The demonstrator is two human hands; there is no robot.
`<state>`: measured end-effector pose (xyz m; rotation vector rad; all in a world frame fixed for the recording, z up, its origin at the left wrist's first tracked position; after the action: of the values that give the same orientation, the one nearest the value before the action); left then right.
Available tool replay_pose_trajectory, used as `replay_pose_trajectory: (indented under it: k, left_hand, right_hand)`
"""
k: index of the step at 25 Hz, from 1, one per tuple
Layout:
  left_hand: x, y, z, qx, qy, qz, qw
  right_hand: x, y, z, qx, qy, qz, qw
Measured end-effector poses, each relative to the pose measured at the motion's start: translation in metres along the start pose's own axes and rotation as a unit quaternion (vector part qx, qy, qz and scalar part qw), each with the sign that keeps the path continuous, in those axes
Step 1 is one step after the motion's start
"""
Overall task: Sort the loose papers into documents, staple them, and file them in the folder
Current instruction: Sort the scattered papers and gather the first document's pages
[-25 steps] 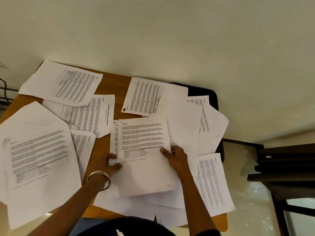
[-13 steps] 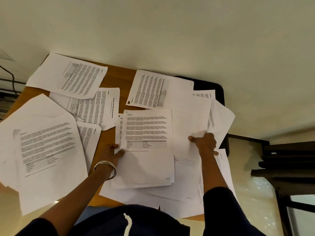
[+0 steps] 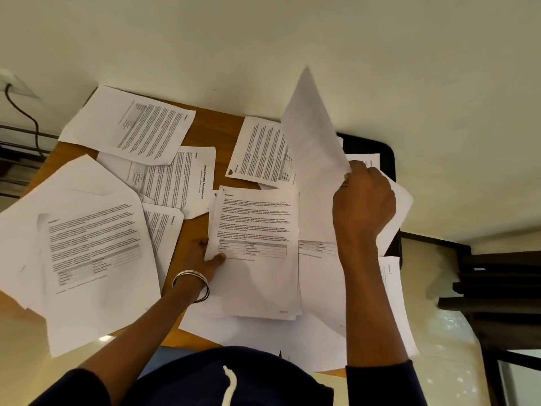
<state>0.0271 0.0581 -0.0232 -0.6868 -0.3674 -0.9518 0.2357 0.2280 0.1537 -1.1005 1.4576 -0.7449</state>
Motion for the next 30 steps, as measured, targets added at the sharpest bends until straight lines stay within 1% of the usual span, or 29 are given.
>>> replay_pose_trajectory:
  k: [1, 4, 7, 9, 10, 11, 12, 13, 14, 15, 16, 17, 18, 19, 20, 21, 22, 23, 24, 25, 26, 27, 28, 30]
  left_hand:
    - [0.0, 0.0, 0.002, -0.005, 0.011, -0.005, 1.0]
    - [0.001, 0.001, 0.007, -0.032, 0.041, -0.007, 0.999]
    - [0.005, 0.003, 0.012, -0.092, 0.085, -0.003, 0.992]
    - [0.005, 0.005, 0.01, -0.111, 0.09, -0.018, 0.99]
    - [0.004, 0.007, 0.009, -0.114, 0.094, -0.013, 0.989]
    - [0.003, 0.006, 0.011, -0.123, 0.1, 0.004, 0.987]
    - [0.003, 0.006, 0.017, -0.137, 0.12, 0.03, 0.983]
    - [0.004, 0.005, 0.025, -0.139, 0.146, 0.047, 0.978]
    - [0.005, 0.005, 0.035, -0.106, 0.174, 0.04, 0.978]
    - [0.006, 0.007, 0.046, -0.037, 0.172, -0.001, 0.984]
    - [0.008, 0.011, 0.056, 0.064, 0.135, -0.07, 0.986]
    - [0.009, 0.015, 0.063, 0.173, 0.058, -0.128, 0.975]
    - [0.005, 0.02, 0.062, 0.241, -0.016, -0.151, 0.959]
    - [0.003, 0.025, 0.059, 0.26, -0.067, -0.151, 0.952]
    - [0.001, 0.029, 0.054, 0.228, -0.083, -0.137, 0.96]
    - [-0.001, 0.031, 0.049, 0.163, -0.073, -0.122, 0.976]
    - [-0.004, 0.032, 0.043, 0.086, -0.046, -0.103, 0.99]
    - [-0.007, 0.033, 0.038, 0.05, -0.038, -0.084, 0.994]
    - [-0.01, 0.033, 0.032, 0.06, -0.044, -0.076, 0.994]
    - [-0.011, 0.033, 0.028, 0.103, -0.062, -0.078, 0.99]
    - [-0.011, 0.034, 0.024, 0.15, -0.08, -0.084, 0.982]
    - [-0.011, 0.034, 0.024, 0.181, -0.094, -0.085, 0.975]
    - [-0.011, 0.034, 0.022, 0.196, -0.104, -0.087, 0.971]
    - [-0.011, 0.034, 0.02, 0.223, -0.117, -0.091, 0.963]
  right_hand:
    - [-0.001, -0.002, 0.002, -0.005, 0.013, -0.001, 1.0]
    - [-0.009, -0.001, 0.029, 0.03, 0.09, -0.085, 0.992]
    - [-0.009, 0.007, 0.055, 0.029, 0.135, -0.124, 0.983]
    - [-0.006, 0.006, 0.062, 0.02, 0.128, -0.101, 0.986]
    - [-0.005, 0.001, 0.061, 0.02, 0.126, -0.071, 0.989]
    - [-0.003, -0.007, 0.057, 0.024, 0.119, -0.027, 0.992]
    - [0.001, -0.017, 0.046, 0.032, 0.088, 0.026, 0.995]
    - [0.008, -0.024, 0.031, 0.043, 0.036, 0.067, 0.996]
    - [0.022, -0.026, 0.011, 0.062, -0.023, 0.071, 0.995]
    - [0.041, -0.02, -0.01, 0.085, -0.079, 0.039, 0.992]
    - [0.065, -0.004, -0.028, 0.096, -0.122, -0.017, 0.988]
    - [0.089, 0.013, -0.045, 0.095, -0.154, -0.084, 0.98]
    - [0.113, 0.03, -0.057, 0.094, -0.185, -0.147, 0.967]
    - [0.133, 0.044, -0.065, 0.097, -0.212, -0.204, 0.951]
    - [0.152, 0.059, -0.07, 0.093, -0.24, -0.266, 0.929]
    - [0.164, 0.072, -0.072, 0.069, -0.252, -0.325, 0.909]
    - [0.167, 0.082, -0.068, 0.033, -0.241, -0.373, 0.895]
    - [0.163, 0.09, -0.06, 0.0, -0.225, -0.361, 0.905]
    - [0.155, 0.097, -0.048, -0.01, -0.209, -0.316, 0.926]
    - [0.147, 0.106, -0.03, 0.007, -0.185, -0.28, 0.942]
    - [0.141, 0.118, -0.008, 0.039, -0.153, -0.265, 0.951]
    - [0.137, 0.13, 0.014, 0.062, -0.122, -0.274, 0.952]
    - [0.139, 0.141, 0.033, 0.079, -0.11, -0.276, 0.952]
    - [0.145, 0.152, 0.054, 0.075, -0.109, -0.284, 0.95]
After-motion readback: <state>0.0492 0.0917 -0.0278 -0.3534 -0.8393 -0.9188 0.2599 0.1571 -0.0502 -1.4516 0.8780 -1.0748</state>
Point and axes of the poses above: each hand's wrist, its own x-axis away from the middle knuckle, its own y-axis out of the palm, z = x × y, the point moved 3 cm from there along -x, towards the middle knuckle, and after that the axes turned 7 degrees about x, right-handed, at the moved point
